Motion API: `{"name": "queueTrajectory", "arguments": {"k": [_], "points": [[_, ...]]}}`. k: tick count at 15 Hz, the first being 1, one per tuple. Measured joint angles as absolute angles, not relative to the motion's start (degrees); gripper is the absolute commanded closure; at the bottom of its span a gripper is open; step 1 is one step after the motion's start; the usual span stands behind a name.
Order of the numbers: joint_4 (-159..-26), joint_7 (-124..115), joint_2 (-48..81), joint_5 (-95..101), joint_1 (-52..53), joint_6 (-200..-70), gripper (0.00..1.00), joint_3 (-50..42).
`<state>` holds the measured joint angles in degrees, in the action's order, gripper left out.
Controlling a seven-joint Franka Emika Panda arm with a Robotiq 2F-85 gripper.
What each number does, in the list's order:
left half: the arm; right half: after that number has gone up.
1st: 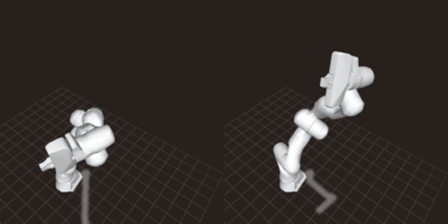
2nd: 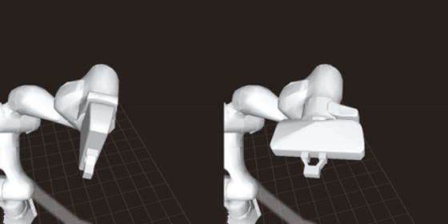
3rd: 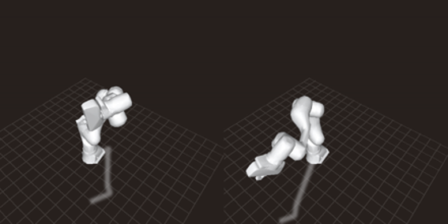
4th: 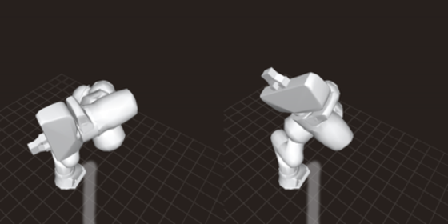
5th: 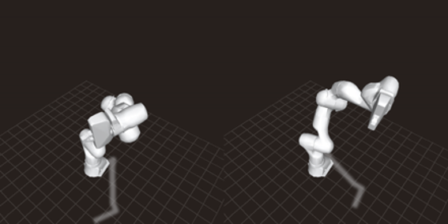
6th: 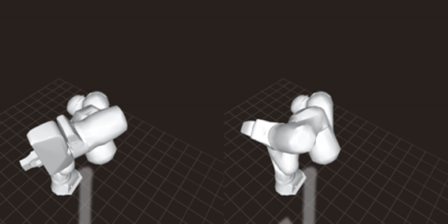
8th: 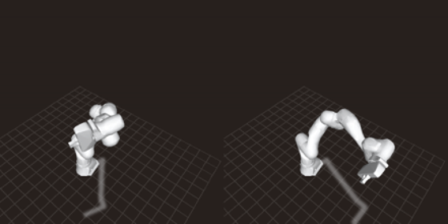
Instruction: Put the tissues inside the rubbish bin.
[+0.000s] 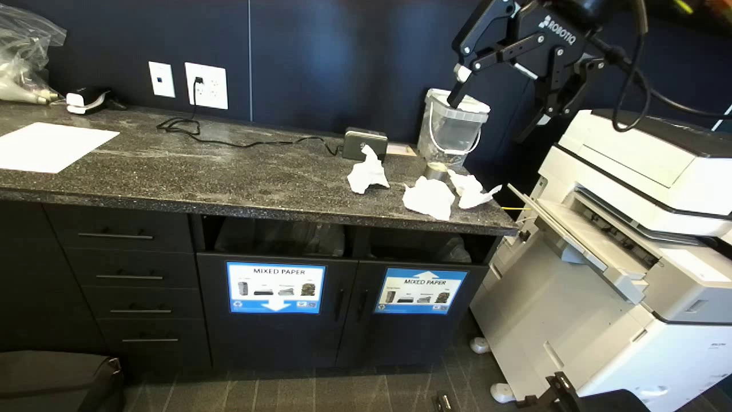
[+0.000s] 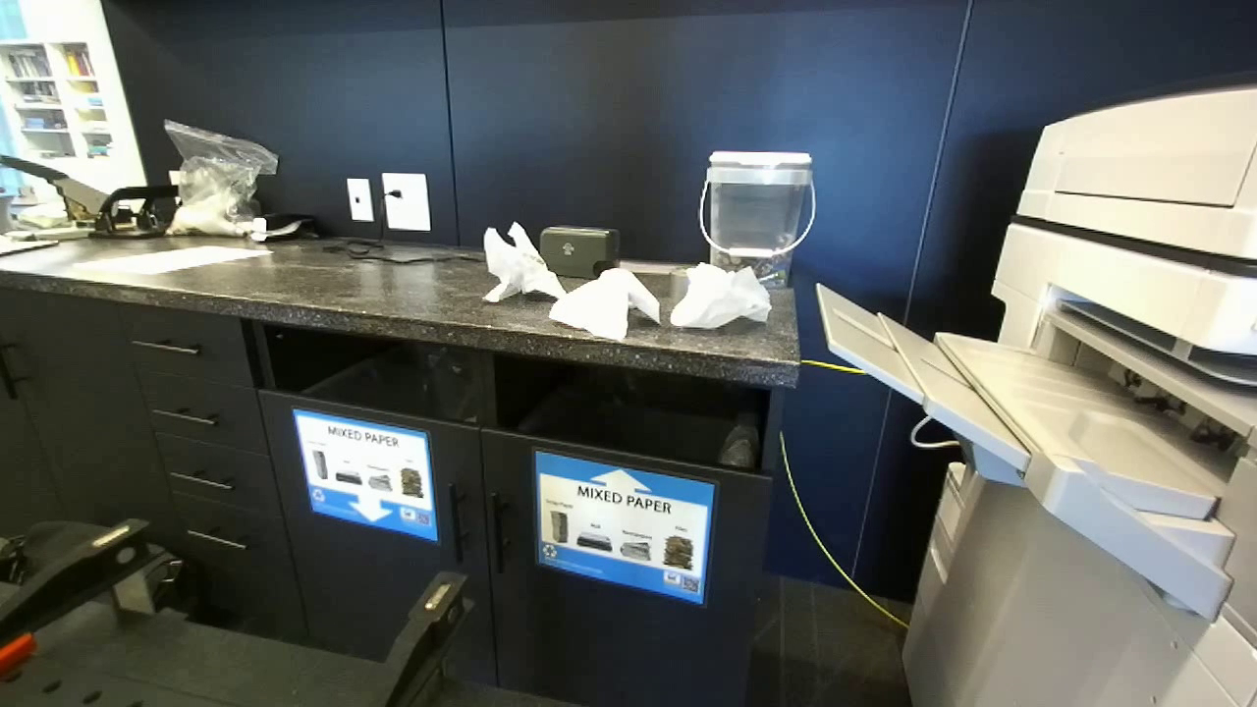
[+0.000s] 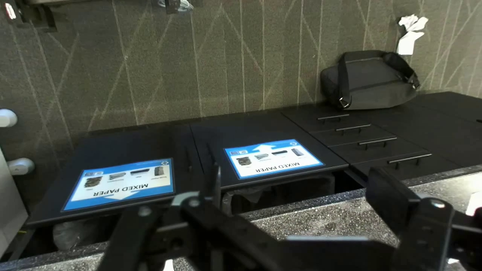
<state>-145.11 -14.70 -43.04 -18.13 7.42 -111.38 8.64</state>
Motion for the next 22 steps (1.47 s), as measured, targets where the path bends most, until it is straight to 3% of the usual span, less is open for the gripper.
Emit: {"name": "queueTrajectory", "arguments": {"k": [6, 12, 22], "points": [[-148.63, -11.76, -34.70, -14.88, 7.23, -128.21, 0.00, 9.61], [-146.50, -8.72, -18.35, -8.90, 4.90, -144.55, 0.00, 8.14], [-120.67, -5.50, 15.57, 1.45, 1.99, -153.33, 0.00, 1.19]]}}
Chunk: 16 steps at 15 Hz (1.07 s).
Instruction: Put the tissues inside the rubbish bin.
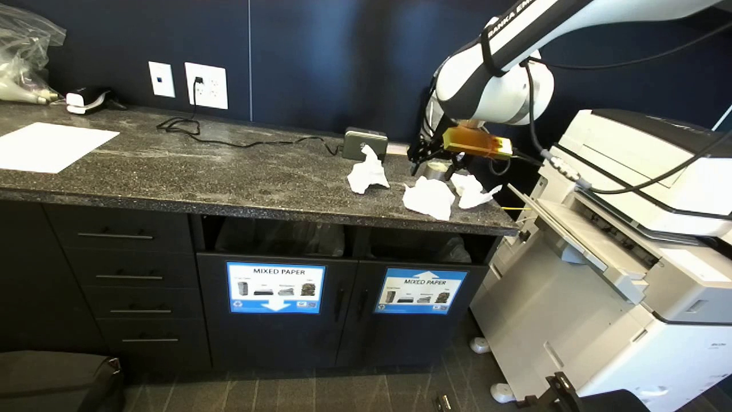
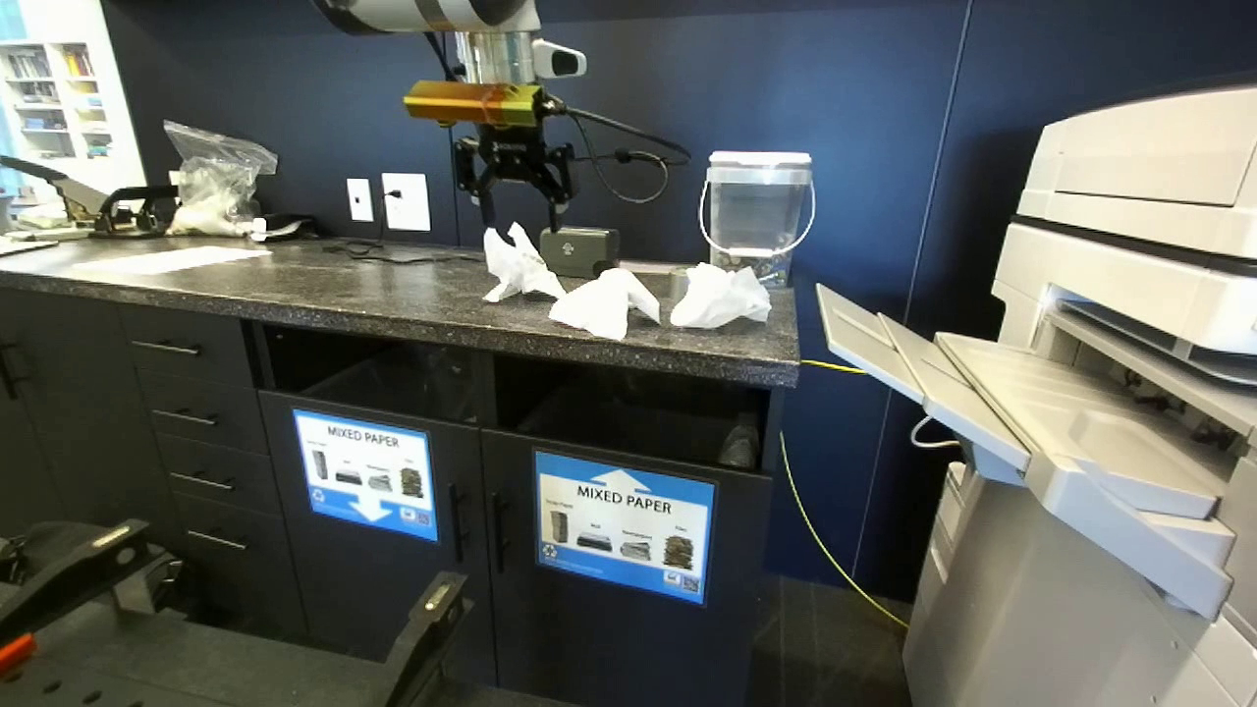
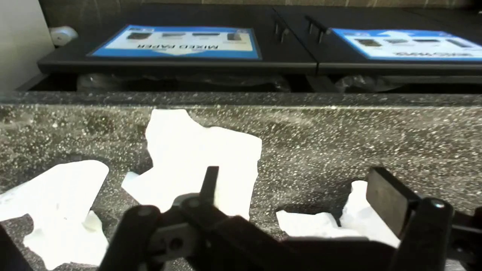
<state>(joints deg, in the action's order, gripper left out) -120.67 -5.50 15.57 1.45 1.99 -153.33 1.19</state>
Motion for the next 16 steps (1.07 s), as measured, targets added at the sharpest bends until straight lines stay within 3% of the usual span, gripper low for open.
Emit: {"name": "queueTrajectory", "arguments": {"k": [8, 16], "points": [[-98.87, -4.73, 34.14, 5.21, 0.79, -149.70, 0.00, -2.42], [-86.00, -3.90, 43.52, 5.30, 0.45, -143.64, 0.00, -4.42]]}}
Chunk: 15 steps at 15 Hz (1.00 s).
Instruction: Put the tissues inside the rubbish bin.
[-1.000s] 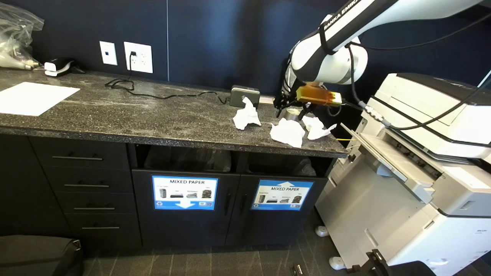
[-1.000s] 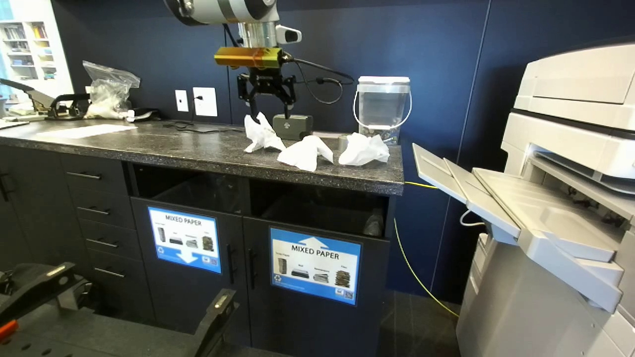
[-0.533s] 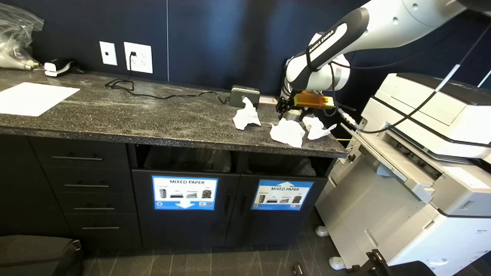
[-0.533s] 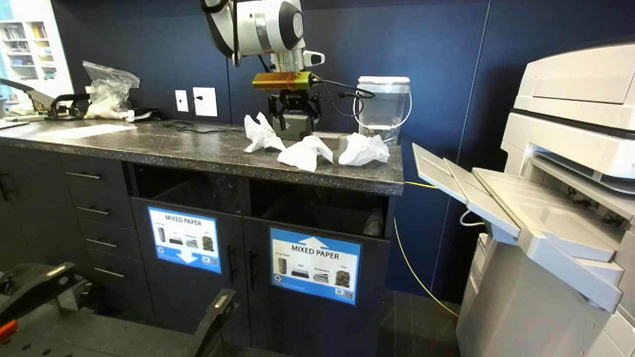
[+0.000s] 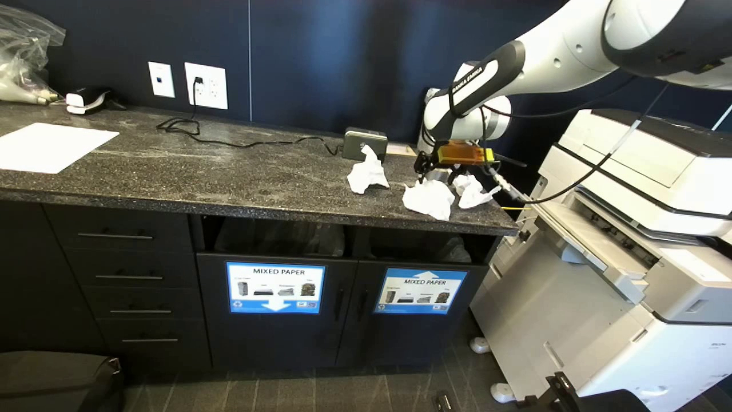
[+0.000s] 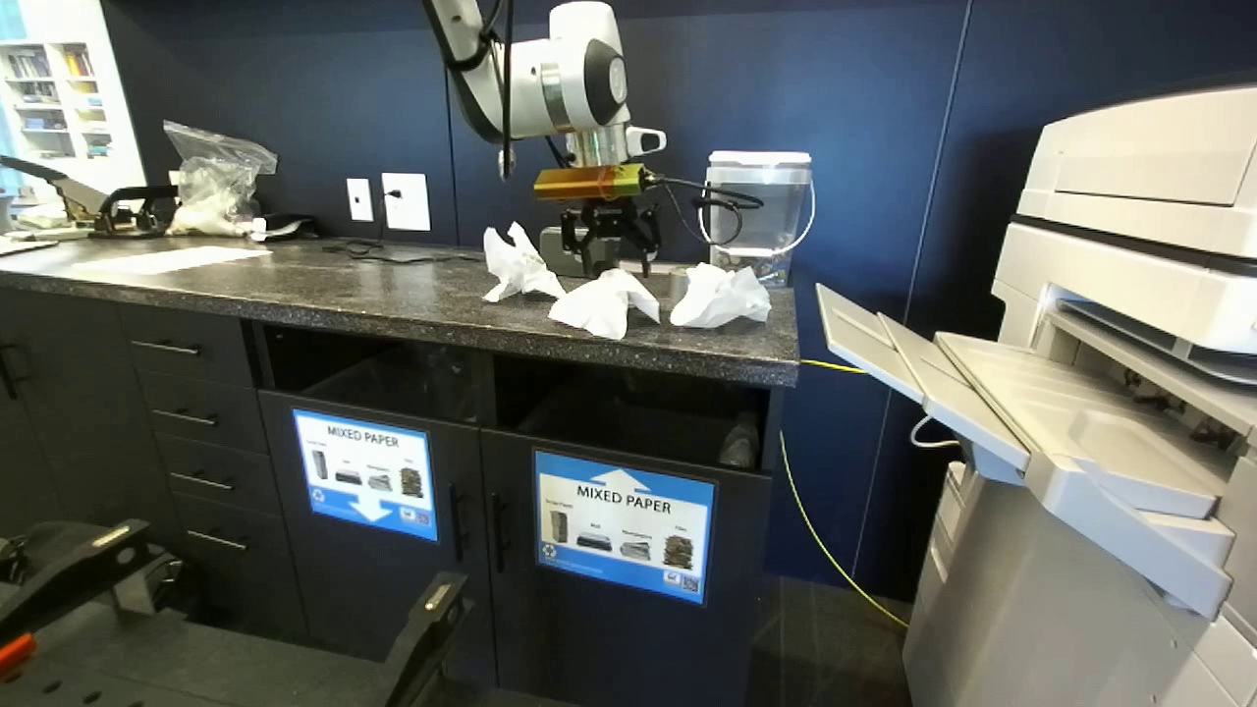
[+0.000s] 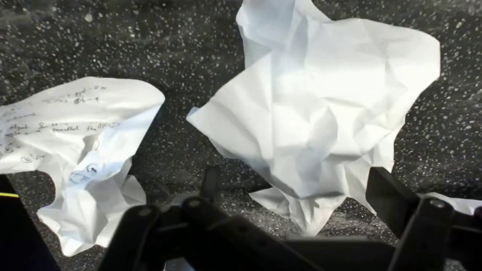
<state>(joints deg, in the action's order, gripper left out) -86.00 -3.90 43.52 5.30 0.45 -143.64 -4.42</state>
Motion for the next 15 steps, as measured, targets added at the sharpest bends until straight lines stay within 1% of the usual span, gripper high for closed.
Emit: {"name": "queueTrajectory", "arguments": {"k": [7, 15], "points": [[-79.56, -1.01, 47.46, 5.08, -0.63, -134.17, 0.00, -2.90], [-74.74, 0.60, 50.34, 4.05, -1.94, -129.00, 0.00, -1.74]]}}
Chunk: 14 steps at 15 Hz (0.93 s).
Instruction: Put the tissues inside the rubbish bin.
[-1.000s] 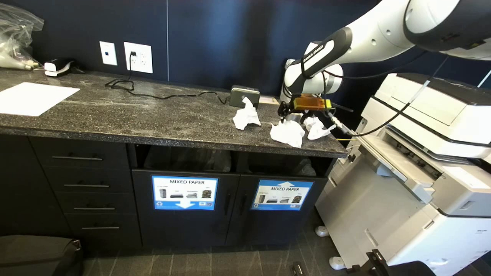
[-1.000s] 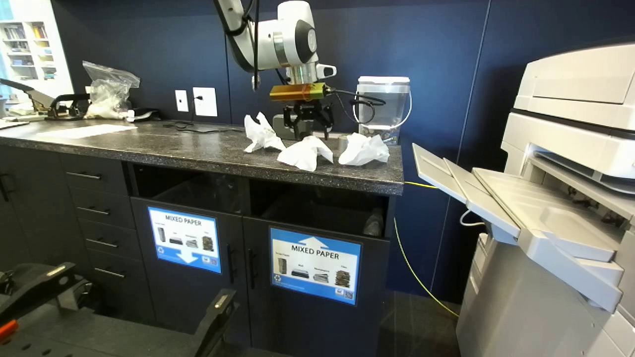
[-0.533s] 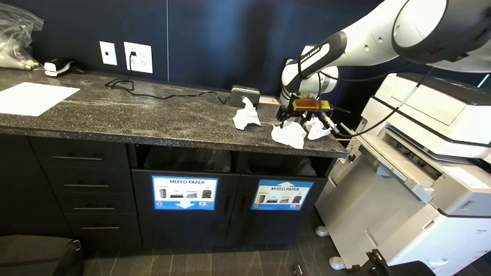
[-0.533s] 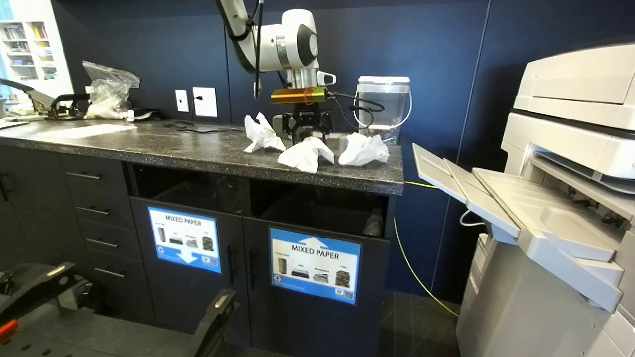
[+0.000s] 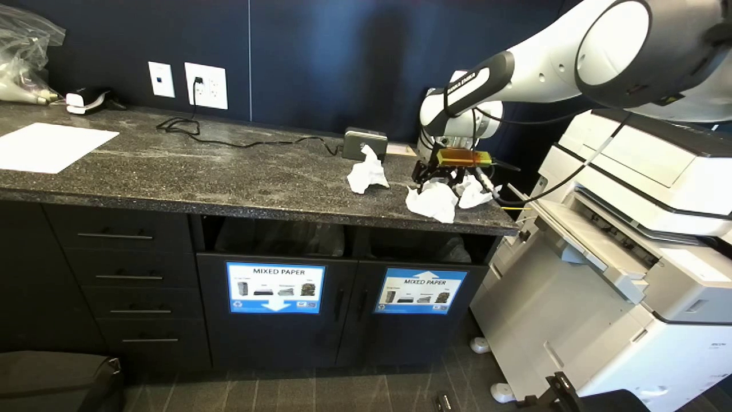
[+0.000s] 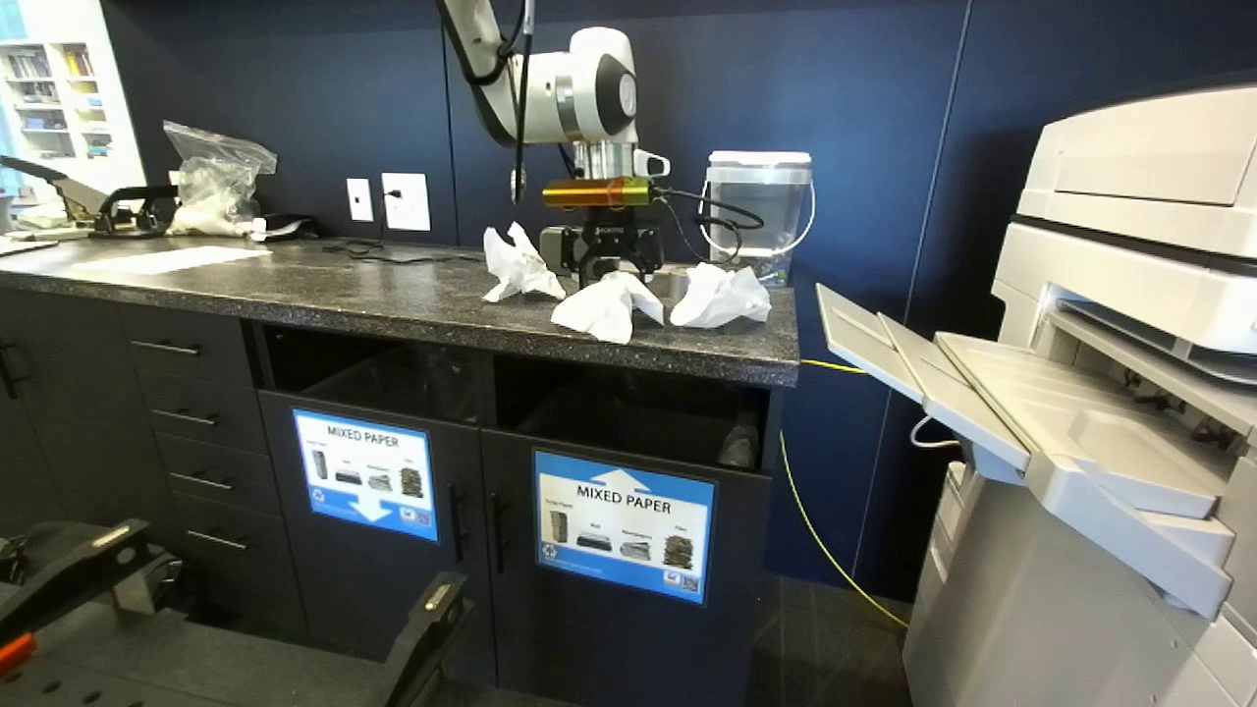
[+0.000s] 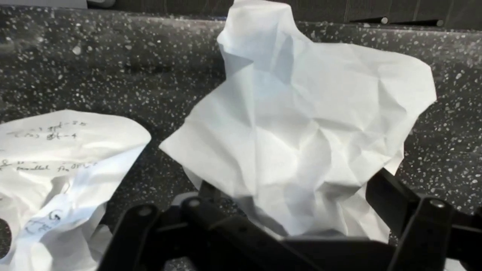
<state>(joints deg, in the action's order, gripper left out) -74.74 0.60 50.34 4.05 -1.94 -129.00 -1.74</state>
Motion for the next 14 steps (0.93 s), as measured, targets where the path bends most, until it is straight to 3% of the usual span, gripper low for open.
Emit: {"name": "queueTrajectory", "arguments": {"k": [7, 8, 9, 14], "points": [[-72.40, 0.80, 51.70, 3.83, -2.19, -127.47, 0.00, -1.71], [-72.16, 0.80, 51.85, 3.83, -2.19, -127.34, 0.09, -1.71], [-71.92, 0.80, 52.03, 3.82, -2.19, -127.26, 0.26, -1.71], [-71.19, 0.88, 52.50, 3.82, -2.19, -127.19, 0.65, -1.70]]}}
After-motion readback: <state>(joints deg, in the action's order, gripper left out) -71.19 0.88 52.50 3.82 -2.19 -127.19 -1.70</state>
